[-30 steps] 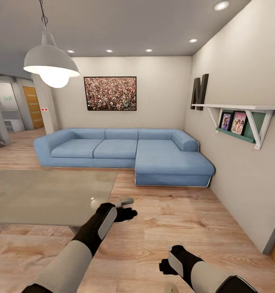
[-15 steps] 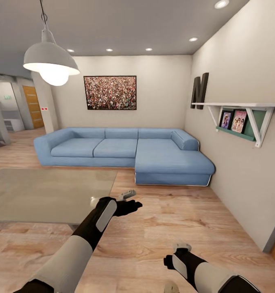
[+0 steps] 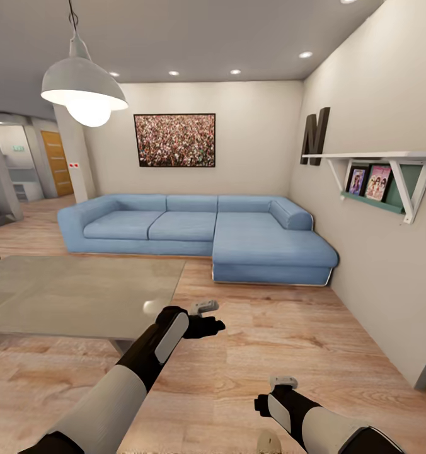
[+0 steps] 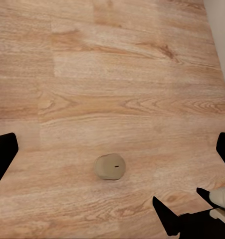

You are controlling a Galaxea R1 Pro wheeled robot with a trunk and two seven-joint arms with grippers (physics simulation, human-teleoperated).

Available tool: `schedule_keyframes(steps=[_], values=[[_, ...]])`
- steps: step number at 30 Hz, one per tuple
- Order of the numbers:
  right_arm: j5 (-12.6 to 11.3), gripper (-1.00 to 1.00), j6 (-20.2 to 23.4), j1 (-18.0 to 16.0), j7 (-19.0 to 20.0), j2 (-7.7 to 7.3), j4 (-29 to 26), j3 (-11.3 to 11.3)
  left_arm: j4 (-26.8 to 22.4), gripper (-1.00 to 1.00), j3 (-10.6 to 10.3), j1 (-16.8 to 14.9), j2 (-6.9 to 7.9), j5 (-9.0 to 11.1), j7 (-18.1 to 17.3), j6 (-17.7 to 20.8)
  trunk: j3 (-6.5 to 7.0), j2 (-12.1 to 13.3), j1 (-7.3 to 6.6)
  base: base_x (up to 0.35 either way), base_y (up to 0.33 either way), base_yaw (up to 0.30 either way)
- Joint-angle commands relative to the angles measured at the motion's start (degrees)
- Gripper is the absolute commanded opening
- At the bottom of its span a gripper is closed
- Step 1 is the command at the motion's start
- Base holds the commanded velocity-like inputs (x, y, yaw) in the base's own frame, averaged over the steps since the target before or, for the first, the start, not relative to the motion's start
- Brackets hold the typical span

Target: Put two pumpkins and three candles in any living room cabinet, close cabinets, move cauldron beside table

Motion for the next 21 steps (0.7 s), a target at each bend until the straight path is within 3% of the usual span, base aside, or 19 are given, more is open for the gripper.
schedule_keyframes(steps=[1, 21], values=[[-0.4, 1.00, 0.4, 0.0, -0.3, -0.01, -0.1, 0.5, 0.0, 1.00, -0.1, 0.0, 0.00, 0.6, 0.6, 0.1, -0.32, -0.4, 0.22, 0.000, 0.000, 0.131], [-0.4, 1.00, 0.3, 0.1, -0.2, -0.19, 0.0, 0.6, 0.0, 1.00, -0.2, 0.0, 0.00, 0.9, 0.7, 0.3, -5.50, -8.5, 4.61, 0.000, 0.000, 0.134]])
